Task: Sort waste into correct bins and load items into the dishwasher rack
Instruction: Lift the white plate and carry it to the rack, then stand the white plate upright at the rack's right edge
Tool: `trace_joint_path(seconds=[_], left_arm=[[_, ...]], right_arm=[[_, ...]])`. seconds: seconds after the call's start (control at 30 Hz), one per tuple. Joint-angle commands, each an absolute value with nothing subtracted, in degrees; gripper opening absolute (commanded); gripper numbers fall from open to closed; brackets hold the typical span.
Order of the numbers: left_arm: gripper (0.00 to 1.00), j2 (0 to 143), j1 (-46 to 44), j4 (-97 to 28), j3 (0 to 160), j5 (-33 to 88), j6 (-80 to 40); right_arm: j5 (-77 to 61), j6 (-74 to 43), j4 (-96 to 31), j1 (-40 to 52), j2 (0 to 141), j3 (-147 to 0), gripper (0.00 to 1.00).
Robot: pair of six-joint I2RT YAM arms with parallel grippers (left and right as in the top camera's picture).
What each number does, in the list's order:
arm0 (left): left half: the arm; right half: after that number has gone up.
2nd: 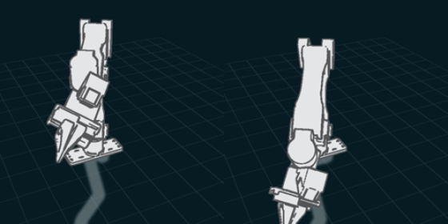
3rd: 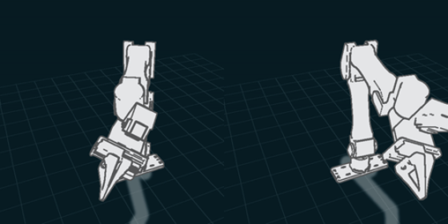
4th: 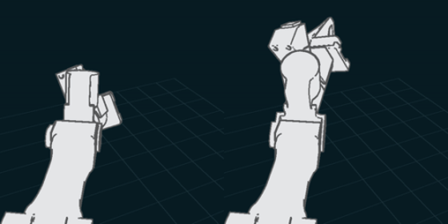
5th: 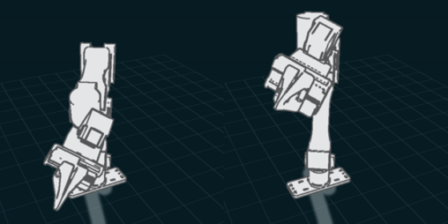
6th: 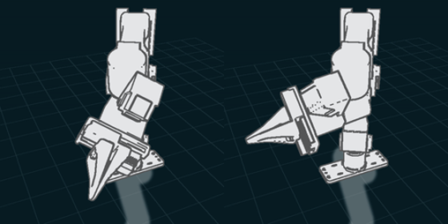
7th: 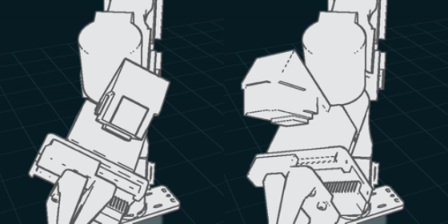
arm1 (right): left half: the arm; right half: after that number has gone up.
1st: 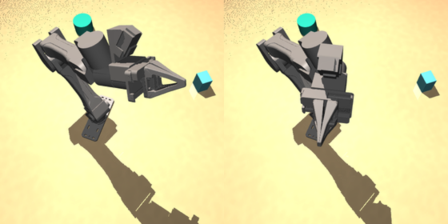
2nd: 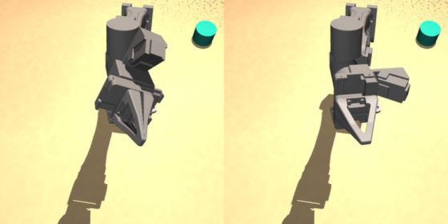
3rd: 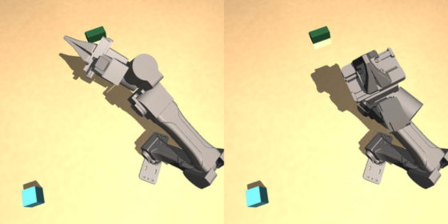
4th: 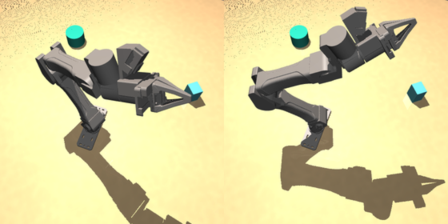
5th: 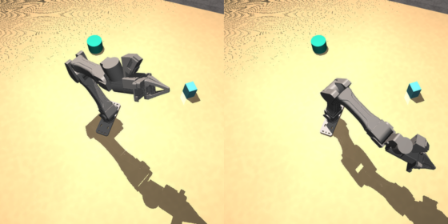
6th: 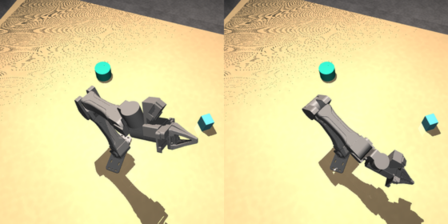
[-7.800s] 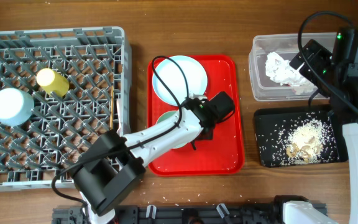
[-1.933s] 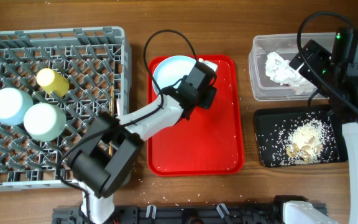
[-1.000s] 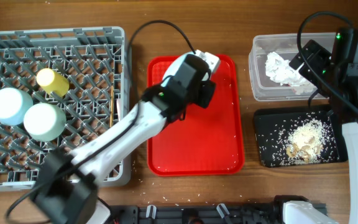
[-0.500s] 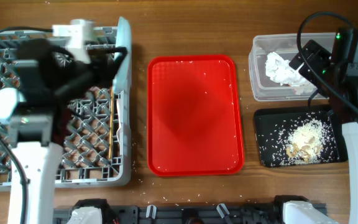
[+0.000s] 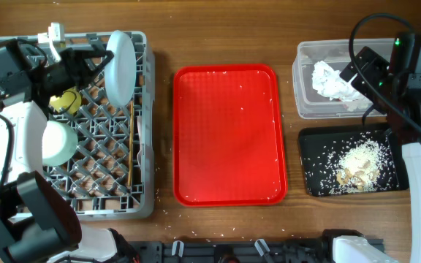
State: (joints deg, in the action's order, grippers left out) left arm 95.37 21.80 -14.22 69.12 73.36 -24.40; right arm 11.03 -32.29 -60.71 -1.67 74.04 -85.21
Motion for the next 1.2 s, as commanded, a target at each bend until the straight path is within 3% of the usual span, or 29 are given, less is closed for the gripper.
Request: trace_joint_path(seconds=[0.0,0.13,0.17,0.2,0.23,0.57,0.67,0.73,0.83,0.9,0.93,0.97,1.17], left_arm=[[0.04,95.6,22.0,-13.9,69.2,70.7,-26.4],[0.04,95.6,21.8,-13.9,69.2,68.9,-26.4],[0.09,95.6,21.7,-13.9,69.2,68.4,-26.4],[0.31,95.6,21.4,-13.9,69.2,68.1,-26.4],[0.40,95.6,21.0,-13.8,69.2,67.8,-26.4],[0.38,88.0,20.3,-14.6,69.2,67.8,-25.8],[0.40,81.3,20.3,-27.4,69.2,67.8,-18.8],[0.41,76.4,20.3,-43.6,69.2,64.5,-9.7],[0.23,71.4,20.2,-63.7,69.2,54.1,-0.1],[0.25,68.7,20.2,-72.7,69.2,52.8,2.7],[0.40,67.7,20.2,-75.9,69.2,51.9,2.6],[1.00,67.1,20.2,-77.8,69.2,50.7,2.6],[1.00,67.1,20.3,-78.4,69.2,47.9,2.6]], right_arm=[[12.0,-33.2,-60.6,-1.7,74.9,-85.0,1.00],[12.0,-33.2,-60.6,-1.7,74.9,-85.0,0.99],[12.0,-33.2,-60.6,-1.7,74.9,-85.0,1.00],[12.0,-33.2,-60.6,-1.7,74.9,-85.0,1.00],[12.0,-33.2,-60.6,-1.7,74.9,-85.0,1.00],[12.0,-33.2,-60.6,-1.7,74.9,-85.0,1.00],[12.0,-33.1,-60.6,-1.7,74.9,-85.0,1.00],[12.0,-33.2,-60.6,-1.7,74.9,-85.0,1.00],[12.0,-33.2,-60.6,-1.7,74.9,-85.0,1.00],[12.0,-33.2,-60.6,-1.7,74.9,-85.0,1.00],[12.0,-33.2,-60.6,-1.7,74.9,-85.0,1.00],[12.0,-33.2,-60.6,-1.7,74.9,-85.0,1.00],[12.0,-33.2,-60.6,-1.7,74.9,-85.0,1.00]])
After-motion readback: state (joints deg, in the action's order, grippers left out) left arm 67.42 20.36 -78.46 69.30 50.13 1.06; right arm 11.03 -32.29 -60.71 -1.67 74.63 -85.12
